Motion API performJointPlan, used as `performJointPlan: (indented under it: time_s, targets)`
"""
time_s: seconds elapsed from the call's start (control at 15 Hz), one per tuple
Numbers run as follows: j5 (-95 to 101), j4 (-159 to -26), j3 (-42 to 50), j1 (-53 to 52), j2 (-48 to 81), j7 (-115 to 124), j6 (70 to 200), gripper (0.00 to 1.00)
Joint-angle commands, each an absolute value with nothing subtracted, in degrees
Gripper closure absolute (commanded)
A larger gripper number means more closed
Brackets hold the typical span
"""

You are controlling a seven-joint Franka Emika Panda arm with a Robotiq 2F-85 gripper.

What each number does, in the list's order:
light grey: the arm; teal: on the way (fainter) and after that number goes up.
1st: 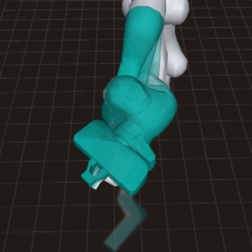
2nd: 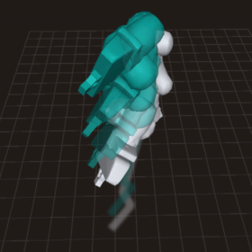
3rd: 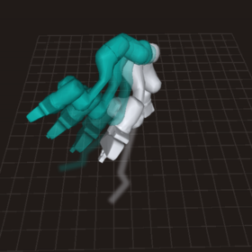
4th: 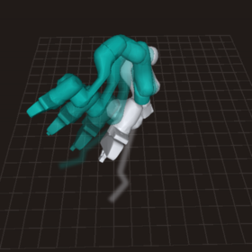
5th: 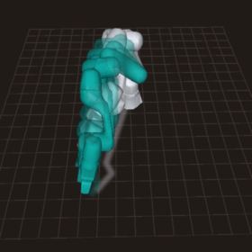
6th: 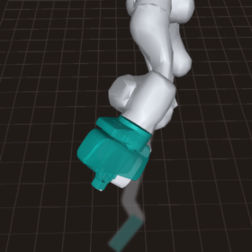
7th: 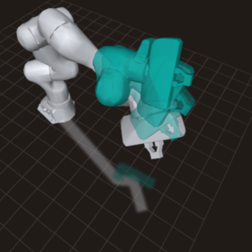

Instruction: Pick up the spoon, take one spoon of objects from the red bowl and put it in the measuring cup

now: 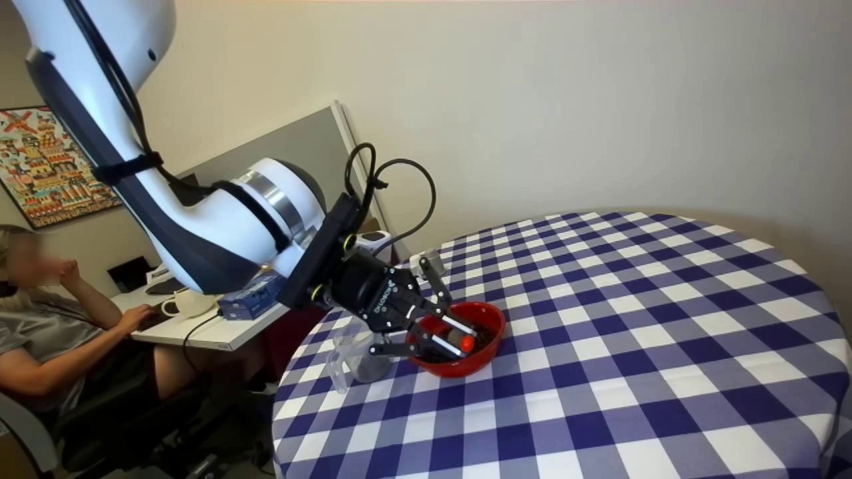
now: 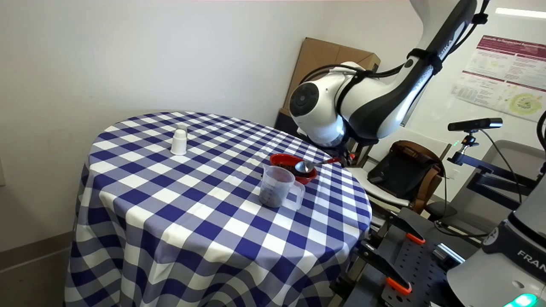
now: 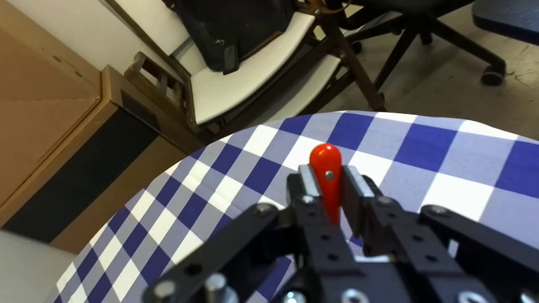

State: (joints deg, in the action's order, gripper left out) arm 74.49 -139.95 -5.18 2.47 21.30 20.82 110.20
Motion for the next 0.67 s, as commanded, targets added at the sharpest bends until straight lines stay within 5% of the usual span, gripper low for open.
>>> performJointPlan:
  time_s: [0.0, 0.6]
  targets:
    - [67.2, -136.2, -5.7, -1.2, 21.6, 17.9, 104.6, 0.95]
    - [55.6, -124.7, -5.0, -6.1, 29.3, 19.1, 86.7, 0.95]
